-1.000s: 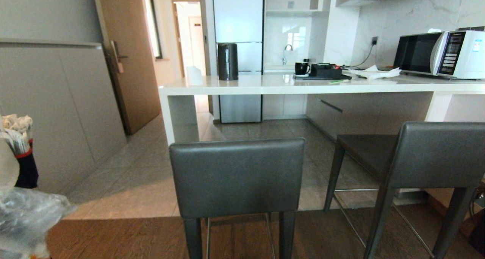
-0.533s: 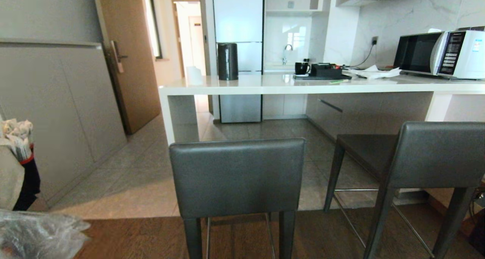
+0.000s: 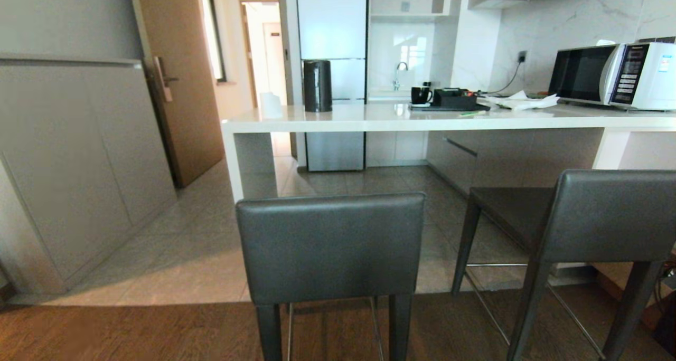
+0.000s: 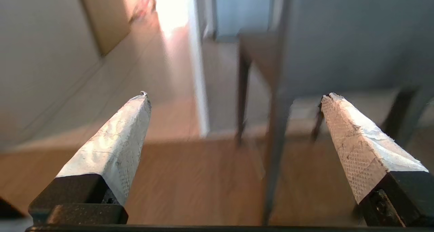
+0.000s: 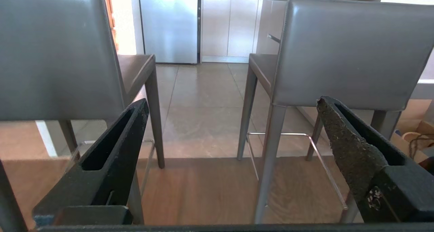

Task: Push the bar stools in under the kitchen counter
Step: Push the gray chair back under the dining table

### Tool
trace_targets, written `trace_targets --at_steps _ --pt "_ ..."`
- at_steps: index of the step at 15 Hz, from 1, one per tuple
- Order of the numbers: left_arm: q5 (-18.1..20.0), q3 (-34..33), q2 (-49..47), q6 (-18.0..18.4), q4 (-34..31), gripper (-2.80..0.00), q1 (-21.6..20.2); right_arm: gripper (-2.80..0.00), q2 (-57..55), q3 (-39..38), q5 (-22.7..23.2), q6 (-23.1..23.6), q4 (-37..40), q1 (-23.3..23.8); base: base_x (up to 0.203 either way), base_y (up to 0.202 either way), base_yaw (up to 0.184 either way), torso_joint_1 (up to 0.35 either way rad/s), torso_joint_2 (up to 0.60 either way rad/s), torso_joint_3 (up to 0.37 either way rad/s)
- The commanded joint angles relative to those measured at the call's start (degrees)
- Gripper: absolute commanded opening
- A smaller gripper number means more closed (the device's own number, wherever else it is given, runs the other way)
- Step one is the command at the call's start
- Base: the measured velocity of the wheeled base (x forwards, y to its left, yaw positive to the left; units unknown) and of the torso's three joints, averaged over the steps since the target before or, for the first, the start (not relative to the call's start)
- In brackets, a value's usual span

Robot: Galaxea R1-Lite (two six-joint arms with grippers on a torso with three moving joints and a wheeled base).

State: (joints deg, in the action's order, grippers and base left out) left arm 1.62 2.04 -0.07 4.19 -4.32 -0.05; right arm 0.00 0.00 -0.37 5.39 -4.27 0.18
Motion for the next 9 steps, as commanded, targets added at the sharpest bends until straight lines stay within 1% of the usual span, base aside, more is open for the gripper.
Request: trace_targets --at_steps 1,3,5,7,9 --pt "-0.07 0.50 -0.04 0.96 -1.73 0.00 0.04 0.00 0.00 0.00 0.37 0.33 -0.04 -0.01 0.000 0.000 0.000 0.000 0.00 0.000" --pt "0.45 1.66 -0.02 0.91 -5.07 0.00 -0.01 0.00 0.00 0.00 0.37 0.13 -0.04 -0.01 0.000 0.000 0.000 0.000 0.00 0.000" --pt "0.73 2.53 -0.10 0.56 -6.99 0.00 0.12 0.00 0.00 0.08 0.46 0.67 0.39 -0.01 0.000 0.000 0.000 0.000 0.00 0.000" --pt "0.84 2.58 -0.10 0.11 -7.11 0.00 0.08 0.00 0.00 0.26 0.37 0.06 0.84 -0.01 0.000 0.000 0.000 0.000 0.00 0.000" --pt "0.84 2.62 -0.10 0.05 -7.11 0.00 0.05 0.00 -0.09 0.00 0.72 0.76 0.49 0.08 0.000 0.000 0.000 0.000 0.00 0.000"
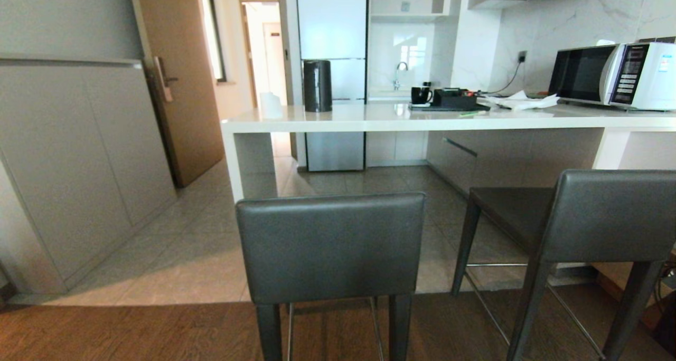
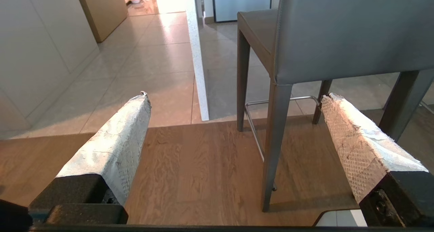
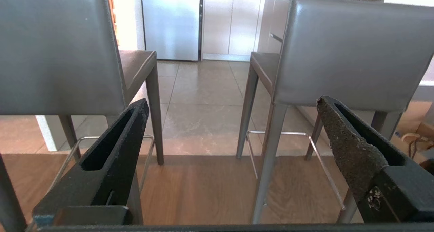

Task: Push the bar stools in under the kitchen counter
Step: Push the gray chair back under the dining table

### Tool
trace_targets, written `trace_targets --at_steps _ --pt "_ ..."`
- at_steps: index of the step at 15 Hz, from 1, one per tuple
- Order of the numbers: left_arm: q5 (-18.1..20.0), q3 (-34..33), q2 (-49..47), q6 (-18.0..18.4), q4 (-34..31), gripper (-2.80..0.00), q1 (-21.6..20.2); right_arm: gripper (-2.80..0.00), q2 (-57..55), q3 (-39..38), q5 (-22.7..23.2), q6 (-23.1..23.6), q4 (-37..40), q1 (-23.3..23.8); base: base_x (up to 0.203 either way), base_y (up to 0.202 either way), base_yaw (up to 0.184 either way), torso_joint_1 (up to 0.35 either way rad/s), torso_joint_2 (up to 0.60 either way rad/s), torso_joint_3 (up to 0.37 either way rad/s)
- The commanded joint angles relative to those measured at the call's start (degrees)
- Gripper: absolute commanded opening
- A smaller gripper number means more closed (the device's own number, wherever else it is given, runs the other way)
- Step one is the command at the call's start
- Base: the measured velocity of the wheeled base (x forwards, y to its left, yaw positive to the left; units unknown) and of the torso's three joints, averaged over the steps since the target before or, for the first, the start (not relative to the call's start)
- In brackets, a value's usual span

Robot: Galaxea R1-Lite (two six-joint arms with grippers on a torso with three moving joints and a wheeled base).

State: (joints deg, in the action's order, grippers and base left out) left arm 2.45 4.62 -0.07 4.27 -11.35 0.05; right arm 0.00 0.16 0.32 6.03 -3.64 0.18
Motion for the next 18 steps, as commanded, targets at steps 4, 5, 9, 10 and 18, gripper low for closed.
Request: trace_targets --at_steps 4,5,9,10,18 --pt "0.01 0.04 -0.10 -0.05 -0.08 0.00 0.04 0.00 0.00 0.11 -1.37 -3.12 0.22 0.08 0.000 0.000 0.000 0.000 0.00 0.000" --pt "0.01 0.04 -0.10 -0.05 -0.08 0.00 -0.05 0.00 0.00 0.11 -1.31 -1.68 0.02 0.08 0.000 0.000 0.000 0.000 0.00 0.000" --pt "0.10 0.04 -0.10 0.04 -0.17 0.00 -0.05 0.00 0.00 1.23 1.88 -2.02 7.42 -0.09 0.000 0.000 0.000 0.000 0.00 0.000" --pt "0.10 0.04 -0.10 0.04 -0.08 0.00 -0.05 0.00 0.00 1.16 1.79 -1.99 7.33 -0.09 0.000 0.000 0.000 0.000 0.00 0.000" --pt "0.01 -0.02 -0.10 -0.40 -0.08 0.00 -0.02 -2.80 0.00 -0.16 1.97 -1.20 3.38 -0.09 0.000 0.000 0.000 0.000 0.00 0.000"
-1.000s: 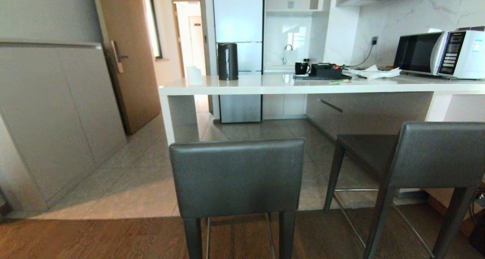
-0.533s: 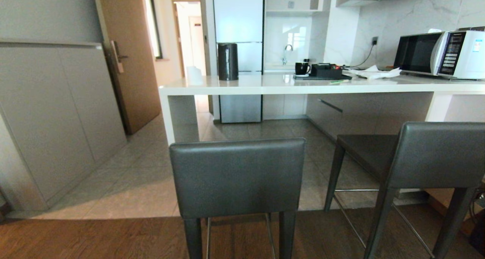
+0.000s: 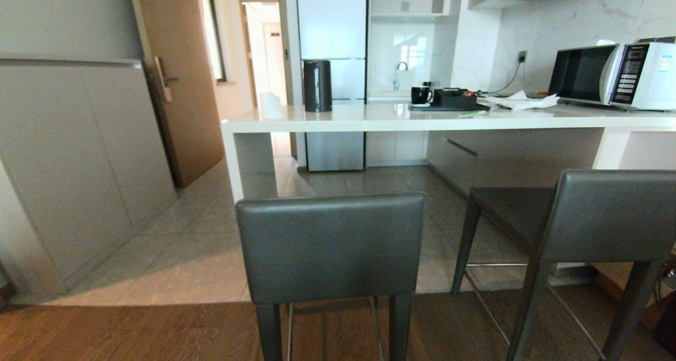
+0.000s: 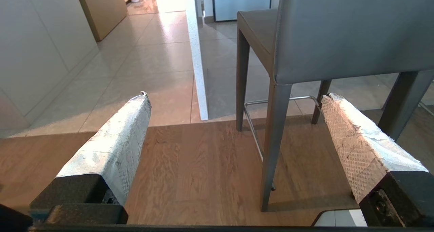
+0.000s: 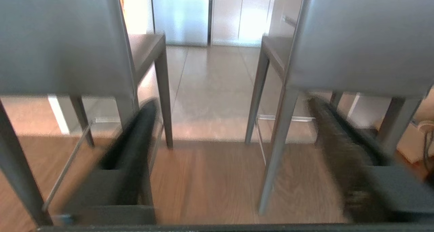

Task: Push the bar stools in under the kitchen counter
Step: Push the gray chair back under the dining table

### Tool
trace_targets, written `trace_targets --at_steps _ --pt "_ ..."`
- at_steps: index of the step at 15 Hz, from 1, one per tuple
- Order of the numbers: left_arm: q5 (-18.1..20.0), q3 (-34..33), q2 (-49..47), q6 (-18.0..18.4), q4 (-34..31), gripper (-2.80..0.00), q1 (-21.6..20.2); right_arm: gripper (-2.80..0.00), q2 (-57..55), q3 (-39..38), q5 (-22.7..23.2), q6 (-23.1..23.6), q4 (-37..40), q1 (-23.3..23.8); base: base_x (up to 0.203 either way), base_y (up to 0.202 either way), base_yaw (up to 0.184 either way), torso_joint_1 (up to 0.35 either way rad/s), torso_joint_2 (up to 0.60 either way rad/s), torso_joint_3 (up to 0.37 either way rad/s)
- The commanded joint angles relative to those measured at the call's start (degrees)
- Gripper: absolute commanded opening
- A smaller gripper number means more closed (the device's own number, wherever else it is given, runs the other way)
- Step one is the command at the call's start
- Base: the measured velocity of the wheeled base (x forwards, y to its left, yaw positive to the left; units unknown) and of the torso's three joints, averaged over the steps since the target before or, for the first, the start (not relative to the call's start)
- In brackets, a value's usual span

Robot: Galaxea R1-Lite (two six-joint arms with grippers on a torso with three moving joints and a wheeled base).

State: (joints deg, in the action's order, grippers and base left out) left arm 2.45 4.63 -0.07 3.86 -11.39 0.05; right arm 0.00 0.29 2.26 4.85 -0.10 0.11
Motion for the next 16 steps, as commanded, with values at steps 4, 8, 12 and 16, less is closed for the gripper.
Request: trace_targets --at_steps 4,8,12,16 --pt "0.01 0.03 -0.10 0.00 -0.04 0.00 0.04 -2.80 0.00 -0.29 -0.33 -1.77 -0.25 -0.02 0.000 0.000 0.000 0.000 0.00 0.000" --pt "0.01 0.03 -0.10 -0.08 -0.04 0.00 0.04 -2.80 0.00 -0.29 -0.85 -1.75 -0.25 0.06 0.000 0.000 0.000 0.000 0.00 0.000" --pt "-0.08 0.03 -0.10 -0.17 -0.04 0.00 -0.05 -2.80 0.00 -0.29 -0.85 -1.34 -0.25 0.07 0.000 0.000 0.000 0.000 0.00 0.000" --pt "-0.20 0.03 -0.10 -0.35 -0.13 -2.80 -0.14 -2.80 0.00 -0.29 -0.80 -1.07 -0.16 0.07 0.000 0.000 0.000 0.000 0.00 0.000"
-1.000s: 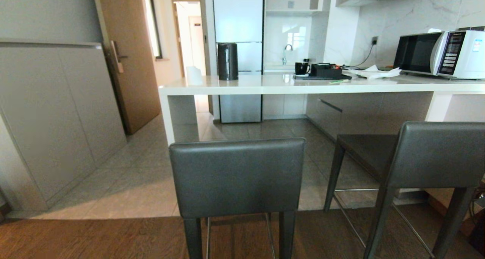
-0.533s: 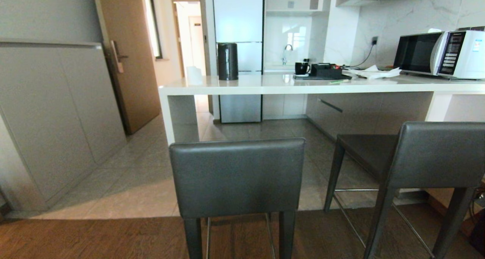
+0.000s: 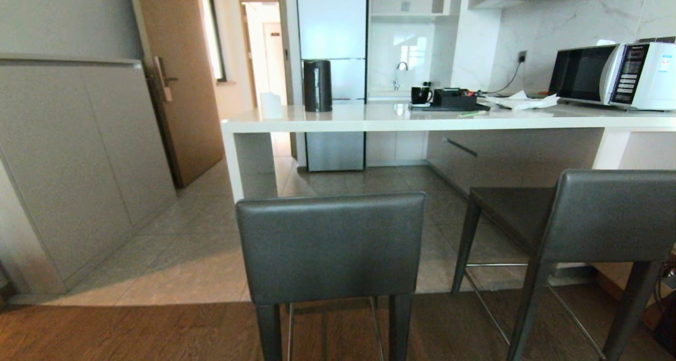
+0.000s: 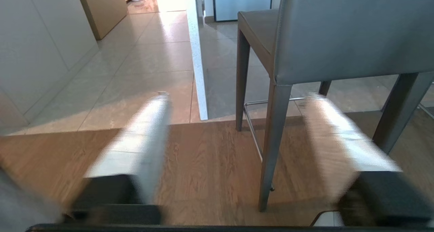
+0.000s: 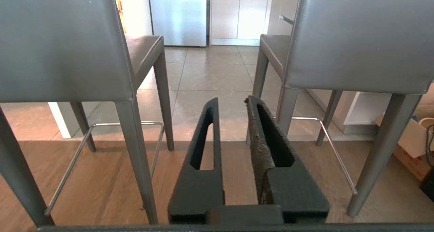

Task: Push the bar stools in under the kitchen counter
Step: Push the gray chair back under the dining table

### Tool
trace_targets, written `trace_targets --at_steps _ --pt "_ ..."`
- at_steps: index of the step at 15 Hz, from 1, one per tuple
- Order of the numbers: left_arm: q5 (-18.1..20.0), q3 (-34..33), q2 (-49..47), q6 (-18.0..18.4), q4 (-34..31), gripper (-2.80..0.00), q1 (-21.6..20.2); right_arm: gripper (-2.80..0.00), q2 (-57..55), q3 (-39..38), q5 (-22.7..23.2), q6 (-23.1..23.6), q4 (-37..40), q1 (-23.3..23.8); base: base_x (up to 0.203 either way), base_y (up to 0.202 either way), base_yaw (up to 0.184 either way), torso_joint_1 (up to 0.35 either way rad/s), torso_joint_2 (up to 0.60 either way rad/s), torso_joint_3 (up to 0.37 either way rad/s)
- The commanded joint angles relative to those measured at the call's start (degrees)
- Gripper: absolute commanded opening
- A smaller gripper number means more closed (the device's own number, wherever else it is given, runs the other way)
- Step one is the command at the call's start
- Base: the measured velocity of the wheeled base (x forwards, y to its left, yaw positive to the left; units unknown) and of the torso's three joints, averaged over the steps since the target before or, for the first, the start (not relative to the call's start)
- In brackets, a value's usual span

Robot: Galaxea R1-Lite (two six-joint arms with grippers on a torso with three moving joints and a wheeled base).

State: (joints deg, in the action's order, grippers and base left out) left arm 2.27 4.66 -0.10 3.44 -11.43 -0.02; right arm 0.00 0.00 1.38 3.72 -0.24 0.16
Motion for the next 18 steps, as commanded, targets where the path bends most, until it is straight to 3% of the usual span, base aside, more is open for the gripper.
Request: trace_targets --at_steps 1,6,8,15,18 --pt "0.10 0.00 -0.08 0.08 -0.08 -2.80 -0.06 -2.80 0.00 0.00 0.03 0.06 -0.02 0.02 0.000 0.000 0.000 0.000 0.00 0.000" --pt "0.01 0.00 -0.08 -0.01 -0.08 -2.80 0.02 -2.80 0.00 0.00 0.64 0.55 0.07 -0.01 0.000 0.000 0.000 0.000 0.00 0.000" --pt "-0.05 0.00 -0.08 -0.23 -0.08 -2.80 0.02 -2.80 0.00 0.00 0.71 4.07 0.51 0.02 0.000 0.000 0.000 0.000 0.00 0.000" --pt "-1.06 0.08 -0.61 -1.57 -0.40 -2.80 -0.06 -2.80 0.00 0.00 0.12 2.17 0.51 0.02 0.000 0.000 0.000 0.000 0.00 0.000" --pt "-3.79 0.39 -0.93 -5.14 -0.34 -2.80 -0.06 -2.80 -0.77 2.85 -0.19 2.78 1.61 0.05 0.000 0.000 0.000 0.000 0.00 0.000"
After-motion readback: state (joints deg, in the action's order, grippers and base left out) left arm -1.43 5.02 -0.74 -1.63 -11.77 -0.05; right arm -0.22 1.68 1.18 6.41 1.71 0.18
